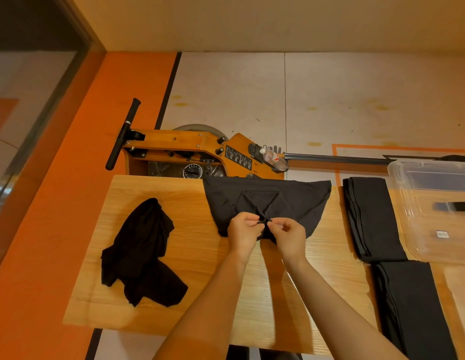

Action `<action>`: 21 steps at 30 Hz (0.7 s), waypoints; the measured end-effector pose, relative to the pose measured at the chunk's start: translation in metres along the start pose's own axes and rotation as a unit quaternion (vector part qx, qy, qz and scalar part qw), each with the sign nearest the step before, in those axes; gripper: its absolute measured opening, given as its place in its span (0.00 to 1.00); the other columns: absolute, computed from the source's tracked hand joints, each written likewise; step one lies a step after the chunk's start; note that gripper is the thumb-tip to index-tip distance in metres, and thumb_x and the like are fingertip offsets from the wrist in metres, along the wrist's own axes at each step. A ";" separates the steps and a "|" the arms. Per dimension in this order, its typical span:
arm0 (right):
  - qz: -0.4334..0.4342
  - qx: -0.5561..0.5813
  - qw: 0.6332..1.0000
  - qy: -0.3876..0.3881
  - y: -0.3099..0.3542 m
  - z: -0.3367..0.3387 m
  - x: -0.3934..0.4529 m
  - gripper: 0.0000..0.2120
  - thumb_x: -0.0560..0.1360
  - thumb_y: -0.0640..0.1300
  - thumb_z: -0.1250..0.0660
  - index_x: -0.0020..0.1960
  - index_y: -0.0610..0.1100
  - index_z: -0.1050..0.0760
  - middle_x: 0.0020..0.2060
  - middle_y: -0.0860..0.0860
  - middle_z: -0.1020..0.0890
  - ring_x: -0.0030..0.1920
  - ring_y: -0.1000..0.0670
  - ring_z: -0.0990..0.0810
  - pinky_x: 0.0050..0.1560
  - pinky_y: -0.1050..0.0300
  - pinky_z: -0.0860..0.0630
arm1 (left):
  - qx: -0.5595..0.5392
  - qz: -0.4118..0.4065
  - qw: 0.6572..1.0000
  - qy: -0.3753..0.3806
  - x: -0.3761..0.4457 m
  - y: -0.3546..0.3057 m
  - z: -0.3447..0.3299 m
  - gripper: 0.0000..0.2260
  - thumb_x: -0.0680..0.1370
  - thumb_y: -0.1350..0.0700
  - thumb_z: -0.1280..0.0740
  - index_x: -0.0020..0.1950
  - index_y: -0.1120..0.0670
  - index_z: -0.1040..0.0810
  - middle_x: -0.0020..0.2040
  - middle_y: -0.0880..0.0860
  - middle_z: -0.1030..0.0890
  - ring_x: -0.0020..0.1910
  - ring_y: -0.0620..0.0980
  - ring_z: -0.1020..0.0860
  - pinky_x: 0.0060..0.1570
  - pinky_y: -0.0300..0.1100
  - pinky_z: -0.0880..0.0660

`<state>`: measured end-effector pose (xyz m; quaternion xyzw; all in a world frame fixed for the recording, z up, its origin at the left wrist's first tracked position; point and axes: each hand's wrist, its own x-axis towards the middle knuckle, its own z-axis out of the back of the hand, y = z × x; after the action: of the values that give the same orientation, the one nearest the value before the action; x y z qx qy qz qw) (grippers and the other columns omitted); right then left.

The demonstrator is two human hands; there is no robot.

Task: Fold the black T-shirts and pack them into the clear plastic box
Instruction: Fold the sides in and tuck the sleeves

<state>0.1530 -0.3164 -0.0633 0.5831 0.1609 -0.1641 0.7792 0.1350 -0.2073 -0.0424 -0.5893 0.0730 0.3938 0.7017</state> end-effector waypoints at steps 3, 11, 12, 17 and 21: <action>0.009 0.007 1.000 0.004 0.000 0.002 -0.004 0.02 0.75 0.39 0.28 0.43 0.43 0.18 0.35 0.45 0.17 0.38 0.49 0.20 0.47 0.49 0.19 | 0.027 -0.027 0.999 -0.021 -0.003 0.000 -0.003 0.09 0.72 0.63 0.26 0.50 0.56 0.20 0.43 0.50 0.18 0.43 0.45 0.19 0.45 0.38 0.20; 0.020 0.011 1.000 0.010 0.000 0.004 -0.008 0.02 0.75 0.39 0.29 0.46 0.43 0.17 0.35 0.48 0.16 0.42 0.48 0.17 0.50 0.49 0.18 | 0.010 -0.039 0.998 -0.045 -0.010 0.000 -0.008 0.12 0.72 0.63 0.26 0.53 0.56 0.21 0.44 0.48 0.20 0.45 0.44 0.21 0.39 0.28 0.26; 0.019 0.010 1.000 0.010 0.000 0.004 -0.008 0.02 0.75 0.39 0.29 0.46 0.43 0.17 0.36 0.48 0.16 0.42 0.48 0.17 0.50 0.49 0.18 | 0.005 -0.042 0.998 -0.042 -0.010 0.000 -0.008 0.12 0.72 0.63 0.26 0.53 0.56 0.21 0.45 0.49 0.19 0.45 0.44 0.20 0.41 0.29 0.25; 0.027 0.002 1.000 0.008 0.002 0.005 -0.009 0.03 0.75 0.40 0.29 0.46 0.43 0.16 0.37 0.50 0.15 0.42 0.50 0.17 0.49 0.50 0.18 | 0.003 -0.054 0.998 -0.040 -0.010 0.001 -0.008 0.09 0.73 0.63 0.27 0.51 0.54 0.22 0.44 0.51 0.18 0.45 0.47 0.18 0.46 0.40 0.19; 0.032 -0.007 0.999 -0.001 0.004 0.004 -0.013 0.03 0.76 0.39 0.29 0.46 0.43 0.16 0.38 0.51 0.15 0.42 0.52 0.17 0.49 0.52 0.18 | 0.026 -0.070 0.996 -0.049 -0.009 0.001 -0.010 0.09 0.73 0.62 0.26 0.48 0.53 0.22 0.42 0.50 0.18 0.43 0.45 0.19 0.44 0.37 0.21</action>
<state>0.1436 -0.3187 -0.0534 0.5826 0.1421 -0.1386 0.7882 0.1317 -0.2201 -0.0402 -0.5549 0.0075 0.3700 0.7450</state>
